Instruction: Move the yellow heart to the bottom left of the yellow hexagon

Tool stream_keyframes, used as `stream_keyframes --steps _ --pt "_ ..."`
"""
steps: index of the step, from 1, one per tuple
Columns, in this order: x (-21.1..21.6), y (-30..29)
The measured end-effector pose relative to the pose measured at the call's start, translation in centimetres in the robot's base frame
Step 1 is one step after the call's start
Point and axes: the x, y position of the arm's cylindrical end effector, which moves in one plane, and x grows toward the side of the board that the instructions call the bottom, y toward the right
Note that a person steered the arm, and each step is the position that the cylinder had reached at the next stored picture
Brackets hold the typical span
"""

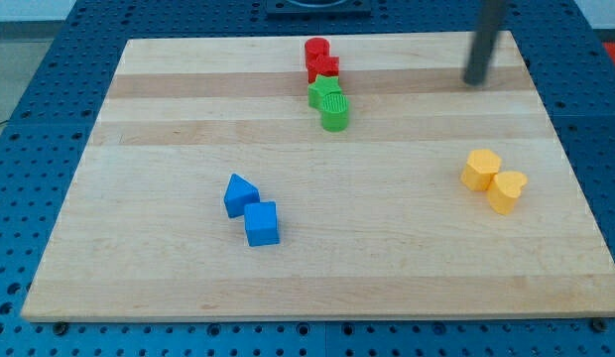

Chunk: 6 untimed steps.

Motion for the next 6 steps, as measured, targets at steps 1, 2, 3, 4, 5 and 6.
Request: stream_keyframes --steps 1,2,3,4,5,6 --pt "10.1 6.9" --pt "17.7 8.7" --pt "19.9 3.8" --pt "17.9 -2.7" --pt "15.2 -7.8" --pt "14.8 -8.4"
